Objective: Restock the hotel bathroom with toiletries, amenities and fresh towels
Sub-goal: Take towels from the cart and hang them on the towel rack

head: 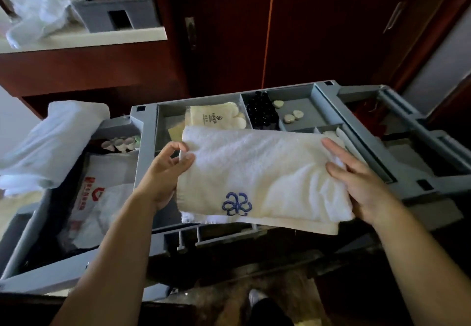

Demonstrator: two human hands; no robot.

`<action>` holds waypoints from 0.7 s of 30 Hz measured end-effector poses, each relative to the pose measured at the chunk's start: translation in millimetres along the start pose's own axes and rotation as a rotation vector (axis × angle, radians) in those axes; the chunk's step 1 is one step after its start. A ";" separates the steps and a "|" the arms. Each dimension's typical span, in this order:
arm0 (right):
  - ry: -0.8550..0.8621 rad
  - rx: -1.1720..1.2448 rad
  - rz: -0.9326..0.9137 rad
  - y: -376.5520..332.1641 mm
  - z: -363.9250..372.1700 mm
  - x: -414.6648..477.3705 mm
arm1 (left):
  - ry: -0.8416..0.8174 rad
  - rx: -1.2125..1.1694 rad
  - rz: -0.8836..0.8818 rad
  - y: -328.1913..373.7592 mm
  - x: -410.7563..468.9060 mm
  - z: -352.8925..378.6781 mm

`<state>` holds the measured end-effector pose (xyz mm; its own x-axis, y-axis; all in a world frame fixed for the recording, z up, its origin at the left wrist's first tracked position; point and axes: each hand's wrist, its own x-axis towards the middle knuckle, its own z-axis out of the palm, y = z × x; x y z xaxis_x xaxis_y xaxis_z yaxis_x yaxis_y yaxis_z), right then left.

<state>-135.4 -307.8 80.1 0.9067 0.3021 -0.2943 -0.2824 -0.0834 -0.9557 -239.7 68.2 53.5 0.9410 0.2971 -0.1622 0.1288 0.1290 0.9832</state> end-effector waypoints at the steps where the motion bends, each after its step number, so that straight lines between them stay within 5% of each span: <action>1: 0.035 0.003 -0.019 4.1 -1.7 -13.6 | -0.024 0.018 0.017 -0.6 -2.7 1.8; 11: 0.483 -0.163 -0.244 27.6 -12.0 -159.6 | -0.223 0.210 0.060 14.3 -55.1 85.9; 15: 0.632 -0.265 -0.312 50.0 -29.7 -212.7 | -0.175 0.406 0.161 1.8 -76.5 136.1; 21: 0.705 -0.331 -0.304 76.5 -69.1 -309.0 | -0.286 0.239 0.172 -18.5 -116.9 192.5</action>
<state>-415.5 -473.2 97.3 0.9431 -0.2994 0.1449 0.0131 -0.4020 -0.9155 -291.8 -151.0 70.3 0.9999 0.0155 0.0024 -0.0004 -0.1332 0.9911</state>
